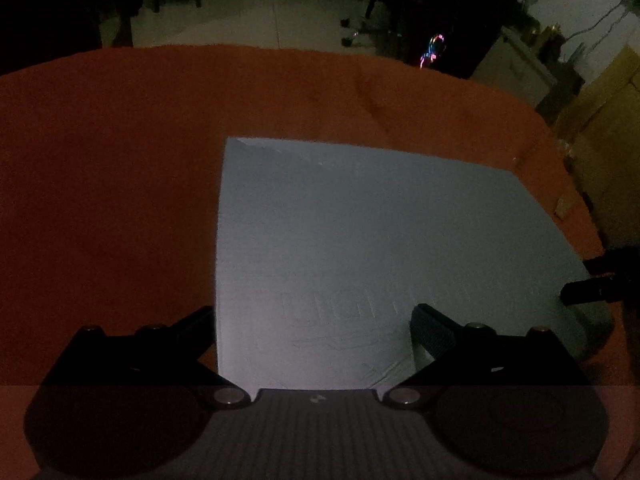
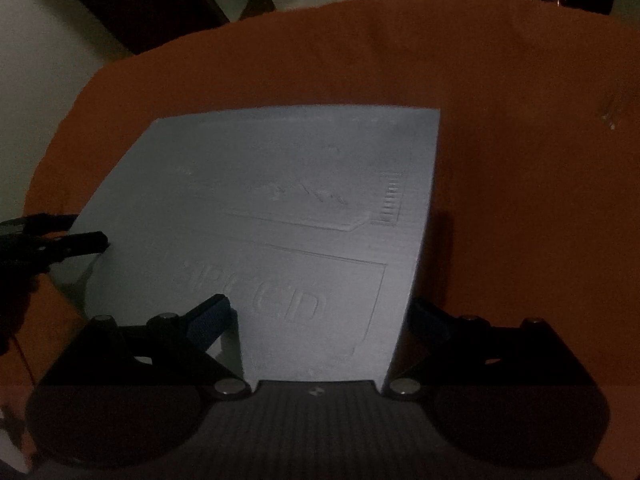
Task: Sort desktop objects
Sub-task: 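Grasp the white lid edges with both grippers and lift it, then carry the lid with both grippers over the open box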
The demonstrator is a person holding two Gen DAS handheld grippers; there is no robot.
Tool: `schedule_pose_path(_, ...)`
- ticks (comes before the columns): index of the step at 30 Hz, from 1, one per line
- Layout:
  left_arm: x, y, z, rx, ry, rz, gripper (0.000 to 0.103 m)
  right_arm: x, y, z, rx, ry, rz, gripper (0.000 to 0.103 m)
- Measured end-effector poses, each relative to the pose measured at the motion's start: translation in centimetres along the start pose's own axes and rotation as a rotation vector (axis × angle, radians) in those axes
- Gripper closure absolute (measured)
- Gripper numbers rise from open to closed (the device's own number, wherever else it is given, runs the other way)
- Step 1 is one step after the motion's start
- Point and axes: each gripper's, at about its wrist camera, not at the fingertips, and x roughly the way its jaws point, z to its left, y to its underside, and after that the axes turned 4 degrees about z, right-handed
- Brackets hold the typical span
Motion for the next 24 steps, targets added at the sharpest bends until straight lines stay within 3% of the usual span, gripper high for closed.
schedule_pose_path(6,-4.9,2.0,-0.8,-0.009,-0.007,-0.045,0.001,-3.2,2.9,1.2,-0.024,0.002,-0.067,0.005)
schedule_pose_path(17,-12.5,7.7,-5.5,0.04,-0.043,-0.103,0.0,-7.7,12.7,4.4,-0.035,0.035,-0.183,0.005)
schedule_pose_path(22,-13.1,13.0,-8.2,0.071,-0.106,-0.118,0.001,-7.4,20.1,5.9,-0.054,0.037,-0.119,0.006)
schedule_pose_path(24,-12.0,15.4,-8.5,0.045,-0.115,-0.07,0.001,-6.1,23.2,5.7,-0.036,0.04,-0.081,0.006)
